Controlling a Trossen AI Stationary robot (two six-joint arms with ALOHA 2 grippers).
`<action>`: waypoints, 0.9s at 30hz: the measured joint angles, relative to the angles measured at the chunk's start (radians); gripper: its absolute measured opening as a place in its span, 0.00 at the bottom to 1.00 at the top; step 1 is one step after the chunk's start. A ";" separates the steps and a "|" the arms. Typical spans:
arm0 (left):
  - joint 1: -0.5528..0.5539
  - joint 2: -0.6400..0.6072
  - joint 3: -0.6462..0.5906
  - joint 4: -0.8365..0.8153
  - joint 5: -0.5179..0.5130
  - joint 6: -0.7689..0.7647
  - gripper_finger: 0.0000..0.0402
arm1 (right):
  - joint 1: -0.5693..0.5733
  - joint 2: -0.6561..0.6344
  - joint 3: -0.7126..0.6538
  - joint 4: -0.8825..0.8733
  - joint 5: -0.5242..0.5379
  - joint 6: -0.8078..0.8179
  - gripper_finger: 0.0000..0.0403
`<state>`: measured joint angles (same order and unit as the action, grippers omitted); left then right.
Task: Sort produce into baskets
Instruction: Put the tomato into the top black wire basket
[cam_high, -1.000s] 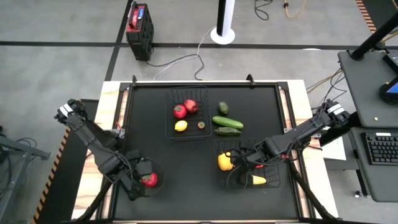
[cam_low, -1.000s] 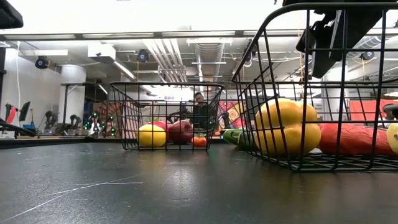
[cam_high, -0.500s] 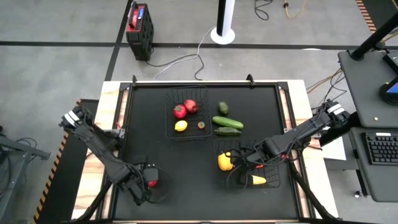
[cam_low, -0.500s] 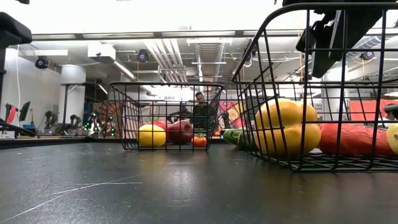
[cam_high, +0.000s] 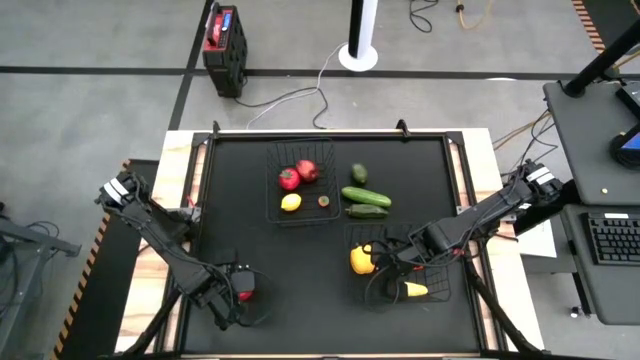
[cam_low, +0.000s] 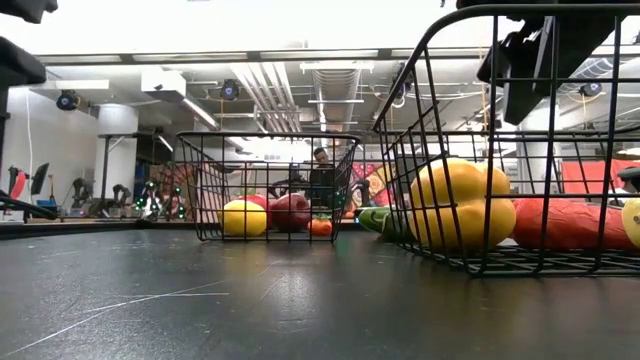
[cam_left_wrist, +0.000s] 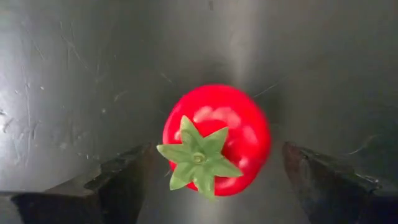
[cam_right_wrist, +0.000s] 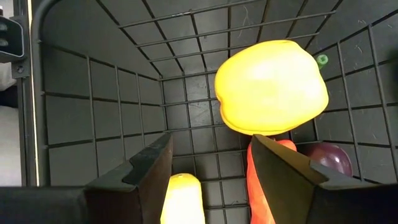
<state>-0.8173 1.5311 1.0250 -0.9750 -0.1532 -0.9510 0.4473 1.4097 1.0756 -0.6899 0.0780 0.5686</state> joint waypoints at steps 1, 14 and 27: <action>0.000 0.000 -0.014 0.011 0.005 -0.001 0.83 | 0.001 0.000 0.000 0.000 0.000 0.001 0.53; 0.000 -0.003 -0.136 0.162 0.002 -0.018 0.83 | 0.006 0.000 0.000 0.000 0.000 0.014 0.53; 0.000 -0.004 -0.094 0.160 0.007 0.004 0.74 | 0.006 0.000 0.000 0.000 0.000 0.019 0.53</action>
<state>-0.8170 1.5272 0.9309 -0.8152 -0.1466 -0.9466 0.4535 1.4097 1.0756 -0.6899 0.0784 0.5873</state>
